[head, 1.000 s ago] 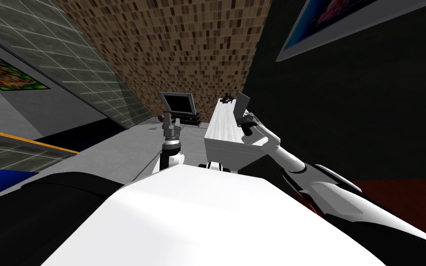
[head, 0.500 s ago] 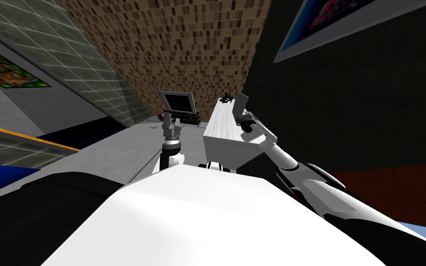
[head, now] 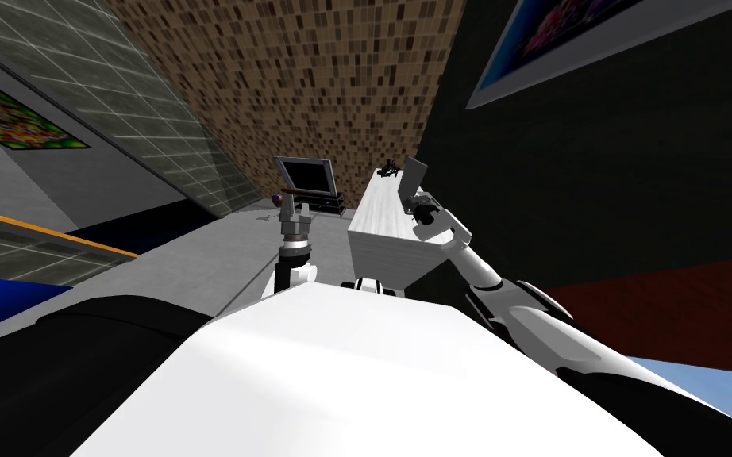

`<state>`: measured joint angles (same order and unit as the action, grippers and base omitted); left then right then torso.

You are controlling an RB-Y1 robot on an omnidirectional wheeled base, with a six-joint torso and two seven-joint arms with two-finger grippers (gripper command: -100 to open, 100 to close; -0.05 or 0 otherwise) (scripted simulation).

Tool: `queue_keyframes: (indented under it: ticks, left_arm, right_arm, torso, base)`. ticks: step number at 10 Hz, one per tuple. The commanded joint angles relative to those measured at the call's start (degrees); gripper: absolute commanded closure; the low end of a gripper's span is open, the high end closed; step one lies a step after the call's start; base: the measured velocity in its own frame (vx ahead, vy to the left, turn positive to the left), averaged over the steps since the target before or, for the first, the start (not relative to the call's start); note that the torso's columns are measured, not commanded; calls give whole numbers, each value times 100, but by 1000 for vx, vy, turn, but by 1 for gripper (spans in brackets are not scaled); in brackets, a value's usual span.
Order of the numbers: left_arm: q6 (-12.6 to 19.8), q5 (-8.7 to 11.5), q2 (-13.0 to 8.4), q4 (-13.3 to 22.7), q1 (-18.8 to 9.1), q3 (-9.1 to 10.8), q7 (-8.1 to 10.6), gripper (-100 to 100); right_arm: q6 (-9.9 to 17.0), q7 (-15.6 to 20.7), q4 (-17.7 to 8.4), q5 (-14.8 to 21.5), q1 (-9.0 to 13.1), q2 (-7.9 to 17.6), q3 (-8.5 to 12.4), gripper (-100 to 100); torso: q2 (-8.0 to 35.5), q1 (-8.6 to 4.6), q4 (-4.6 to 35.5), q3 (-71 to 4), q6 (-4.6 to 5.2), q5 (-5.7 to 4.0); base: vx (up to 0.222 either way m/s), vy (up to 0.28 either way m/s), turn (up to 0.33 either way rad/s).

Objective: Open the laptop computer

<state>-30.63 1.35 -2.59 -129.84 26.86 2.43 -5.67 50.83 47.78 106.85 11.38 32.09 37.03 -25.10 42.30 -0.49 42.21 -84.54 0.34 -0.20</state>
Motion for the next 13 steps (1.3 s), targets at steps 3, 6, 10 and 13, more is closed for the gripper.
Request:
queue_keyframes:
  ticks: [3, 6, 10, 13]
  left_arm:
    - [0, 0, 0, 0, 0, 0, 0, 0]
    - [0, 0, 0, 0, 0, 0, 0, 0]
    - [0, 0, 0, 0, 1, 0, 0, 0]
    - [0, 0, 0, 0, 1, 0, 0, 0]
  right_arm:
    - [-656, -598, -609, -49, -112, -395, 407, 100]
    - [-887, -761, -733, -50, -90, -568, 496, 100]
    - [-1642, -1363, -1367, -151, -231, -1007, 902, 100]
    - [-2080, -1706, -1741, -210, -317, -1259, 1144, 100]
  torso:
    - [-10, -20, -8, -8, 18, -6]
    - [-22, -31, -19, -15, 26, -12]
    - [-36, 7, -26, -24, -9, 1]
    - [-40, -2, -50, -26, -11, -9]
  base:
    - [-34, -35, -9]
    - [-28, -25, 1]
    - [-13, -20, -25]
    - [-4, -23, -27]
